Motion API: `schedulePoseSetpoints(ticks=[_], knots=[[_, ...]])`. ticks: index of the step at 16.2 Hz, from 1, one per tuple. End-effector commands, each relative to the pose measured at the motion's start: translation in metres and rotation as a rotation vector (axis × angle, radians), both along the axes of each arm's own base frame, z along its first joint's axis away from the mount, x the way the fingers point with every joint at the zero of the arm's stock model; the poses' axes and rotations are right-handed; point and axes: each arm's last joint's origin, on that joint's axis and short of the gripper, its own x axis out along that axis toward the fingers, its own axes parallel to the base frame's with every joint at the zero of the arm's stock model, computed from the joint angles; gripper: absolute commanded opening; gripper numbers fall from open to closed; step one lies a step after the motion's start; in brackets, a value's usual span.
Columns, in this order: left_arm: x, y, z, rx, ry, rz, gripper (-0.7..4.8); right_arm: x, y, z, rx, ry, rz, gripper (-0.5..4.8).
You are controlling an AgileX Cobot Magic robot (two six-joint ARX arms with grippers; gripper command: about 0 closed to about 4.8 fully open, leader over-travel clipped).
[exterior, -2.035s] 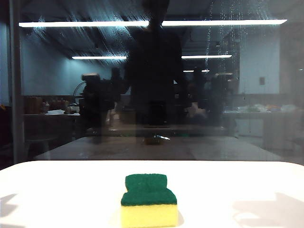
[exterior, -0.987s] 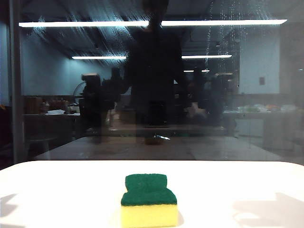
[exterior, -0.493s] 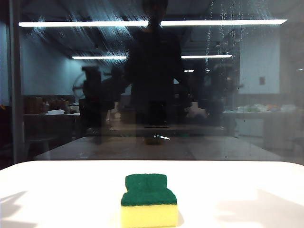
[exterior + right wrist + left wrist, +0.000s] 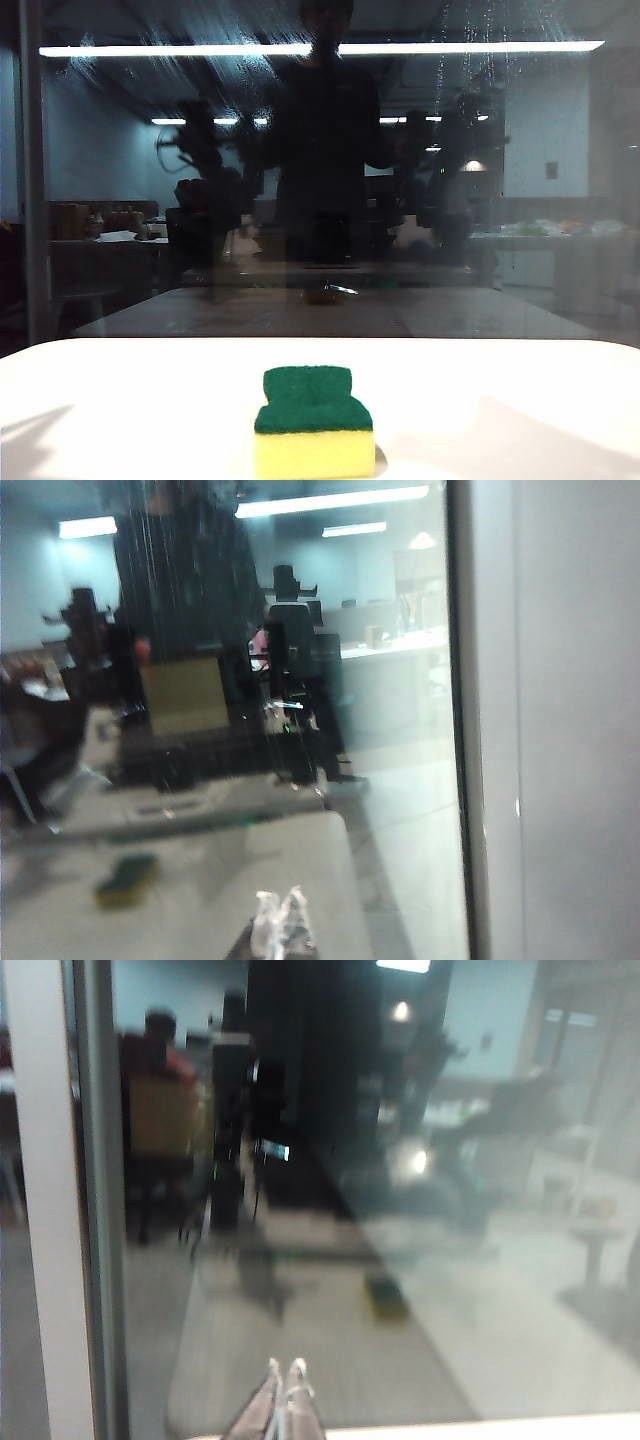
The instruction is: Reach upward to find where there is water on the glass, pick up the sponge from the table, dry the water, and finally place the sponge back on the table.
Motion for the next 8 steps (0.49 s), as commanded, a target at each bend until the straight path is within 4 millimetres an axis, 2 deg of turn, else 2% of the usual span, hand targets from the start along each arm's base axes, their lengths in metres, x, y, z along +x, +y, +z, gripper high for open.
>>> schedulePoseSetpoints(ticks=[1,5,8], knots=[[-0.011,0.0,0.036,-0.011,-0.01,-0.003,-0.06,-0.011,0.0,0.039,0.017,0.021,0.001,-0.05],[-0.014,0.0,0.104,-0.059,-0.041,-0.018,-0.06,-0.014,0.0,0.103,0.016,0.059,0.0,-0.05],[-0.008,0.0,0.146,-0.054,-0.066,-0.038,-0.06,-0.008,0.0,0.151,0.016,0.045,0.002,-0.05]])
